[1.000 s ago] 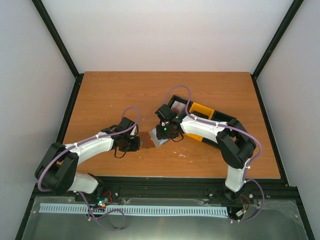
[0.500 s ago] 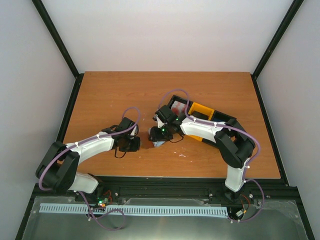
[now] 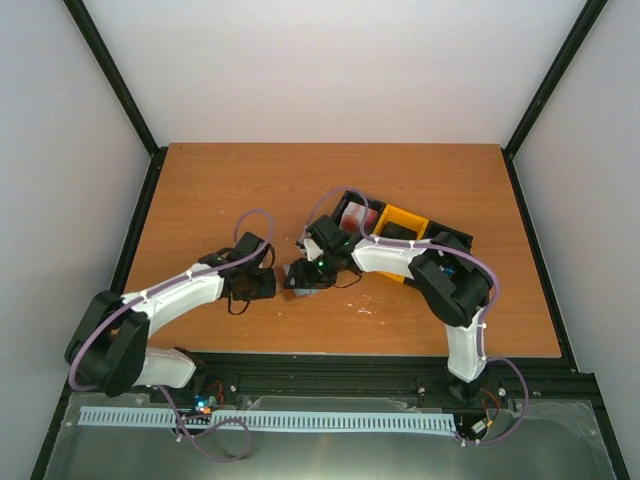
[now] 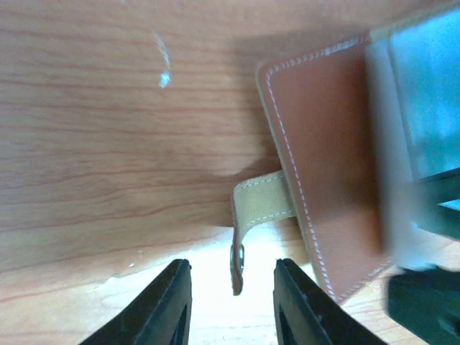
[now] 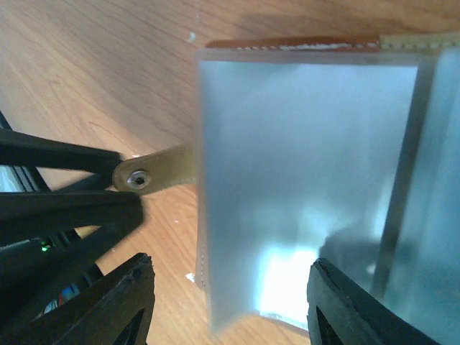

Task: Put the credit cards into the card holder

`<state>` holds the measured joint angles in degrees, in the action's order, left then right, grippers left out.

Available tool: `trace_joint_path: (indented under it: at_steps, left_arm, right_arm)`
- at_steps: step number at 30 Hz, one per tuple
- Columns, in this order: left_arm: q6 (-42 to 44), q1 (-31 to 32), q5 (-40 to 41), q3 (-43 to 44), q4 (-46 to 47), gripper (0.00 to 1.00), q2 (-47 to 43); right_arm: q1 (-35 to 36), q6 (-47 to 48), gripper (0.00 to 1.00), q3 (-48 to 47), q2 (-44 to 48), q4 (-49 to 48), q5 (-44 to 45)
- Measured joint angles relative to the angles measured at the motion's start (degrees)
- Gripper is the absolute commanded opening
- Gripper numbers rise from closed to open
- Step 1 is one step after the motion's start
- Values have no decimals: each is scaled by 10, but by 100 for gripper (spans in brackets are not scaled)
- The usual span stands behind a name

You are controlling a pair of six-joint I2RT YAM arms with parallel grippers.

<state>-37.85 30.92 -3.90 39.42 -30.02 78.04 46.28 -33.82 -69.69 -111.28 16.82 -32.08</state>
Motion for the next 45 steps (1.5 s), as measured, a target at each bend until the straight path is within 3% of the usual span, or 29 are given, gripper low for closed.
trace_joint_path:
  at_steps: [5, 10, 14, 20, 28, 34, 45]
  left_arm:
    - [-41, 0, 57, 10, -21, 49, -72]
    - [-53, 0, 59, 15, -8, 47, -109]
    - [-51, 0, 27, 15, 25, 38, -118]
    - [-37, 0, -50, 15, 110, 12, -119]
    - [-30, -1, -81, 12, 161, 9, -41]
    - [-26, -1, -88, 7, 190, 1, -11]
    - [-16, -2, -82, -7, 196, 1, 66]
  right_arm:
    - [0, 0, 61, 0, -21, -9, -13]
    - [0, 0, 60, -3, -22, -16, -16]
    - [0, -1, 53, -3, -20, -16, 0]
    - [0, -2, 37, -7, -10, -3, 45]
    - [1, 0, 38, -9, -10, 5, 64]
    - [3, 2, 42, -3, -10, 6, 55]
    - [5, -3, 42, 43, 25, -15, 41]
